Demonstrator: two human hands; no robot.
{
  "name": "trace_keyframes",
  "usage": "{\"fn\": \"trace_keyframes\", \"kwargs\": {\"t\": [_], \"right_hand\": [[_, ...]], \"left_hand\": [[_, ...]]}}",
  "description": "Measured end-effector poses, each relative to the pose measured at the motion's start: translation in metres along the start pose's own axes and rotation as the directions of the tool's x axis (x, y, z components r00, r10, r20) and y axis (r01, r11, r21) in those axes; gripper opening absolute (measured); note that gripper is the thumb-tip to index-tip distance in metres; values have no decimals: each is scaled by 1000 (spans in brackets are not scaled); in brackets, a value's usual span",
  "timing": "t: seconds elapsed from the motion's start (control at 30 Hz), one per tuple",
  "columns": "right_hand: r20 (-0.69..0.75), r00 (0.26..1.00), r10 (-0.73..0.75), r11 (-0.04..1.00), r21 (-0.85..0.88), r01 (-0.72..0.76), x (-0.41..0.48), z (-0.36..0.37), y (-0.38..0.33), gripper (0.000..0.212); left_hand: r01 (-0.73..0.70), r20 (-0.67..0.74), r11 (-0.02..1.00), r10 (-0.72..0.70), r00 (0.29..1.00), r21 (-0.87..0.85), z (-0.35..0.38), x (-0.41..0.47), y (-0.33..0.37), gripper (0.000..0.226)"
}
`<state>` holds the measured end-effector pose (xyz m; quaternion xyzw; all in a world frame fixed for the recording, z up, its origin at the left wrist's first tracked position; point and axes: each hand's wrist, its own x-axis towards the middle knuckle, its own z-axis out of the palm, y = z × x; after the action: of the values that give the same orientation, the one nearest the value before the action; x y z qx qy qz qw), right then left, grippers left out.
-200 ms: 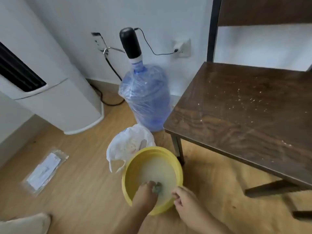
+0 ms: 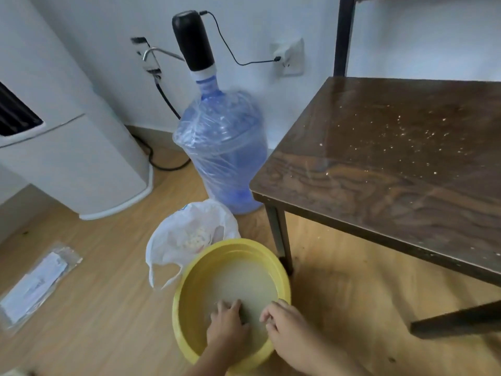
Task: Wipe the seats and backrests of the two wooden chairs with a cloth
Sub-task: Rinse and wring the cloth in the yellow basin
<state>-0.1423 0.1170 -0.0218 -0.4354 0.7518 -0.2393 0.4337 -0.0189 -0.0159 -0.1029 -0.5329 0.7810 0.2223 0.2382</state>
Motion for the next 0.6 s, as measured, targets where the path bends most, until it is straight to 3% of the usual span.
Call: {"fn": "trace_keyframes", "kwargs": {"t": [0.1,0.2,0.27,0.33,0.47,0.53,0.6], "right_hand": [[-5,998,-70,997,-20,69,26,-5,7,19],[-58,997,-54,998,14,54,49,0,3,25],[-98,995,17,996,88,-8,64,8,-3,31],[-127,986,111,971,227,-80,76,18,-11,40],[-179,958,222,845,526,-97,91,43,-29,57],[-108,964,242,751,650,-116,96,53,-40,57],[-36,973,226,578,809,-104,99,56,-45,56]], "left_hand": [[-63,-147,994,49,988,-92,3,28,-1,26],[-77,-145,966,42,989,-245,-3,39,-1,30],[-47,-106,876,-5,994,-479,-10,36,-6,38],[-32,-54,709,-9,999,-705,-19,22,-8,28],[8,-5,487,-26,1000,-873,-49,-10,1,22],[-3,-23,469,-37,999,-883,-58,-14,4,44],[-24,-70,461,-82,994,-887,-69,-19,13,58]]}}
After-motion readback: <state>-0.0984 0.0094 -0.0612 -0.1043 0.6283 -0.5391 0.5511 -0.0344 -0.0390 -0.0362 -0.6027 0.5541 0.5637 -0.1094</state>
